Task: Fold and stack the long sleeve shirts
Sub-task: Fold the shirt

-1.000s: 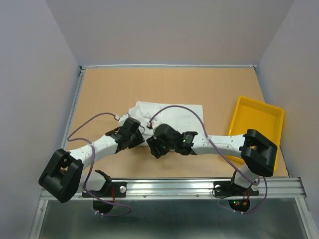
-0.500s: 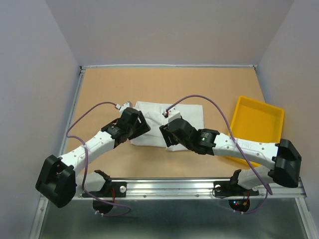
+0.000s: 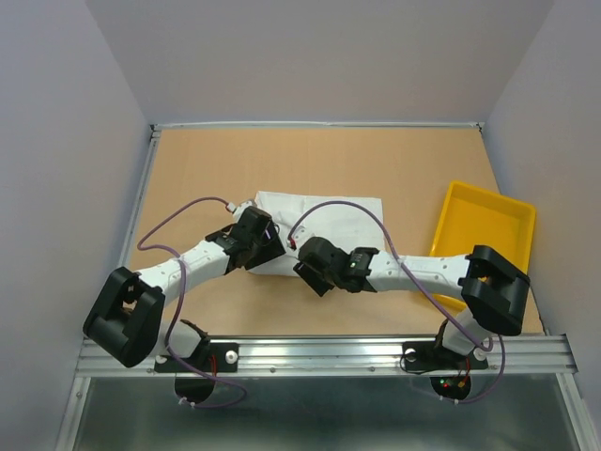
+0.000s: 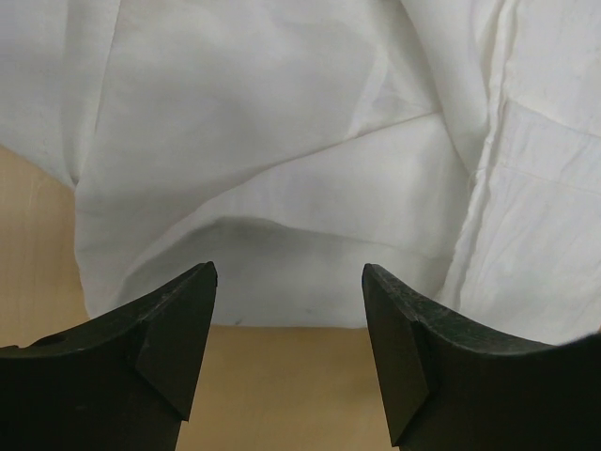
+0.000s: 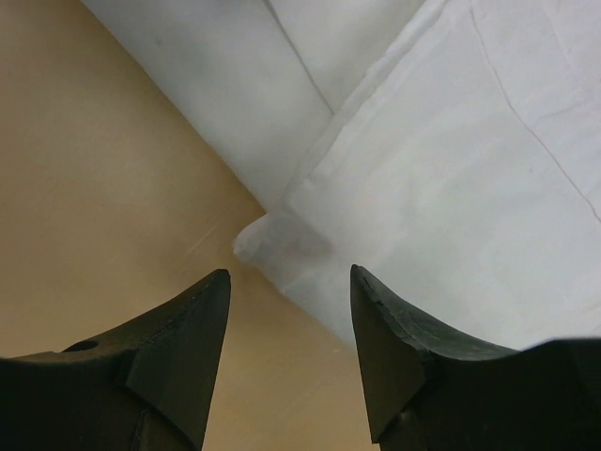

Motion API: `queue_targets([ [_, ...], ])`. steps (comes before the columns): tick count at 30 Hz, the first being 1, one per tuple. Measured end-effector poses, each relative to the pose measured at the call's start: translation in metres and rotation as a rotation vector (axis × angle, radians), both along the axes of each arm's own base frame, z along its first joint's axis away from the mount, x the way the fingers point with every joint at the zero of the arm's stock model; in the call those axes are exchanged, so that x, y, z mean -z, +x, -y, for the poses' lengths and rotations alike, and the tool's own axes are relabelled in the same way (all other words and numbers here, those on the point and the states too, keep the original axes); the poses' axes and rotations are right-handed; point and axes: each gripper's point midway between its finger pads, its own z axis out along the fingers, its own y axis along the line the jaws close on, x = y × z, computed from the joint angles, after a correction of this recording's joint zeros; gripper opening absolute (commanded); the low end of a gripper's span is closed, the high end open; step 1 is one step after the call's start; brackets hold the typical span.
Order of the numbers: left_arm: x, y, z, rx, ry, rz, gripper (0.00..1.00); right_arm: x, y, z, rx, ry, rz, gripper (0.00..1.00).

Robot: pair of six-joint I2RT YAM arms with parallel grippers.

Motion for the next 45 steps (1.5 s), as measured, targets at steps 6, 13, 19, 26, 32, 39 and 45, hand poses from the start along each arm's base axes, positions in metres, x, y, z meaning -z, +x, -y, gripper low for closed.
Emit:
queue_targets([
  [6, 0.017, -0.010, -0.005, 0.006, 0.013, -0.034, 0.74, 0.020, -0.001, 0.004, -0.039, -0.078, -0.015, 0.57],
  [13, 0.023, -0.014, -0.006, 0.009, 0.012, -0.042, 0.74, 0.018, 0.000, -0.004, -0.073, -0.085, -0.008, 0.44],
  [19, 0.025, -0.016, -0.006, 0.011, 0.007, -0.042, 0.74, 0.027, 0.005, -0.010, -0.092, -0.118, -0.008, 0.19],
  [26, 0.024, -0.018, -0.007, 0.014, -0.007, -0.032, 0.74, 0.024, 0.009, -0.014, -0.092, -0.121, 0.008, 0.01],
  [32, 0.025, -0.021, -0.007, 0.010, -0.017, -0.028, 0.74, 0.009, 0.022, -0.020, -0.040, -0.096, 0.064, 0.01],
  [39, 0.025, -0.023, -0.008, 0.006, -0.032, -0.022, 0.74, 0.006, 0.027, -0.021, 0.008, -0.079, 0.082, 0.01],
  [45, 0.020, -0.025, -0.008, 0.004, -0.043, -0.017, 0.74, 0.020, 0.023, -0.026, 0.025, -0.064, 0.040, 0.26],
])
